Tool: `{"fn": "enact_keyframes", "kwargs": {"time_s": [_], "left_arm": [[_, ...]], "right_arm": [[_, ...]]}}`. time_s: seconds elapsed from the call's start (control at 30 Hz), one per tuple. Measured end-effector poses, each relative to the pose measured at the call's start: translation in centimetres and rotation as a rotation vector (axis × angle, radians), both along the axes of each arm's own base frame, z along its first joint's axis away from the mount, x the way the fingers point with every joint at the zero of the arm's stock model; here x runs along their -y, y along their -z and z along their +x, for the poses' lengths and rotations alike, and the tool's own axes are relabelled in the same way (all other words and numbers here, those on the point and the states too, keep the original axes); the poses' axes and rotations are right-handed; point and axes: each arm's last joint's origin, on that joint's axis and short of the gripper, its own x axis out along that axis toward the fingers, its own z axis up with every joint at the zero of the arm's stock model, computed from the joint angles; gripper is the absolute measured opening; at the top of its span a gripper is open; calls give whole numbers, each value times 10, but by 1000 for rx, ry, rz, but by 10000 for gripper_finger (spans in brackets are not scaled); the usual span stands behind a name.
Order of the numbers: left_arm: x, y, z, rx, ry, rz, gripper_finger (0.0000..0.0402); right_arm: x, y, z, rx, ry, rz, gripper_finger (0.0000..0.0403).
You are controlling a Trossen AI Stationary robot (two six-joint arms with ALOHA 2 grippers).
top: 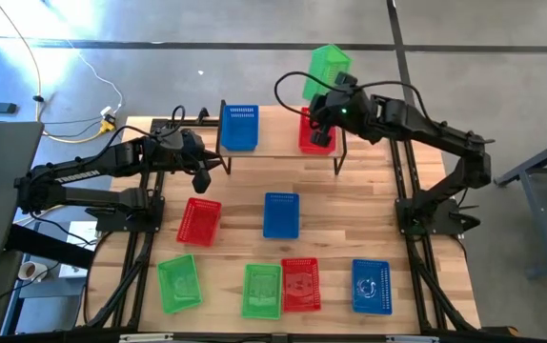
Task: Stack baskets on shelf by color
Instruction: Put the top right green bin on the shelf
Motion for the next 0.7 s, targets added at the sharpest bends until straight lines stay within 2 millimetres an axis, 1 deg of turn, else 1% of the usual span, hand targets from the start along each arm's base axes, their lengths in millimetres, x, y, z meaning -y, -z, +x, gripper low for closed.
{"fn": "enact_keyframes", "kwargs": {"time_s": [0.23,0.6,0.7], "left_arm": [[0,0,0,0,0,0,92],[0,0,0,1,-1,-2,92],[0,0,0,0,-1,-2,92]], "right_arm": [[2,10,21,12,-83,18,0],[-5,46,60,-31,-188,147,0],[-5,56,68,-59,-191,160,0]]}}
